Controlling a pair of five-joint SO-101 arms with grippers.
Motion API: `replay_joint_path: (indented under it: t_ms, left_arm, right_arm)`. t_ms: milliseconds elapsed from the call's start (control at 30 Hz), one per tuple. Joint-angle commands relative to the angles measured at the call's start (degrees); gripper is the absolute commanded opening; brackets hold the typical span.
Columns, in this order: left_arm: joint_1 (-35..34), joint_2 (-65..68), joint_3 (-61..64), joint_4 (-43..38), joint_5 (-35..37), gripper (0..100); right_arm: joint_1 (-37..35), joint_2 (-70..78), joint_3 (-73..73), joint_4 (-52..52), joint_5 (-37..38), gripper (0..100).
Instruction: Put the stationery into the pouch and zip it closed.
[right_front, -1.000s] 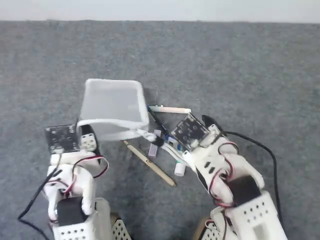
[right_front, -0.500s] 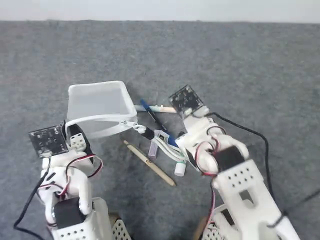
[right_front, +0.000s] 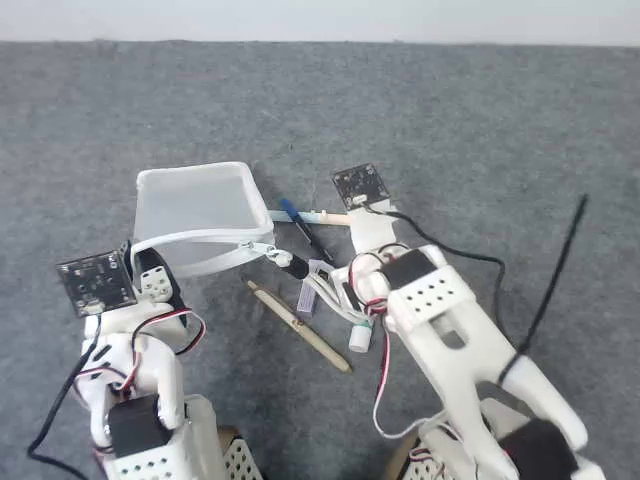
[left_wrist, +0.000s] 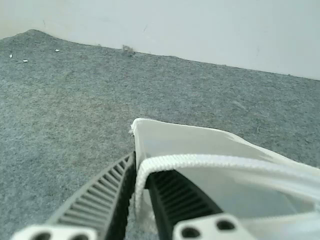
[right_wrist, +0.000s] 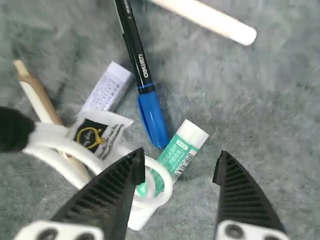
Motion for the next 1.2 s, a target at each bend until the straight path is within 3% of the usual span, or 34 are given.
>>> replay_joint_path:
  t_ms: [0,133,333,500,600,700,867,933,1067,1167]
  left_arm:
    - [-0.18,-0.97,-3.74,-0.62,1.05,1]
    - [-0.18,-0.97,-3.74,-0.70,1.05,1]
    - [-0.18,-0.97,-3.65,-0.70,0.97,1]
    - [-0.18,-0.97,-3.56,-0.70,0.88,1]
    - [-0.18,-0.97,-3.56,-0.70,0.70,1]
    - [-0.18,-0.97,-3.56,-0.70,0.70,1]
    - [-0.18,-0.97,-3.56,-0.70,0.70,1]
    - [-0.18,-0.97,-3.56,-0.70,0.70,1]
    - [-0.18,-0.97,-3.56,-0.70,0.70,1]
    - [-0.18,-0.97,-3.56,-0.70,0.70,1]
  right_arm:
    - [-0.40,0.92,-3.52,-1.98,-0.53,21.7]
    - [0.92,2.59,-3.52,-4.09,-1.58,21.7]
    - [1.89,6.99,-4.48,-6.64,-10.11,21.7]
    - [2.86,12.53,-7.03,-6.37,-10.64,21.7]
    - [3.21,15.96,-10.46,-2.15,-12.48,21.7]
    - [3.21,20.26,-15.74,5.14,-20.13,21.7]
    - [4.44,28.88,-21.80,9.80,-21.36,21.4]
    - [5.14,31.52,-23.65,10.07,-21.27,17.6]
    - [6.02,33.80,-26.37,10.15,-21.10,0.8]
    - [6.55,32.84,-26.46,10.51,-21.10,2.3]
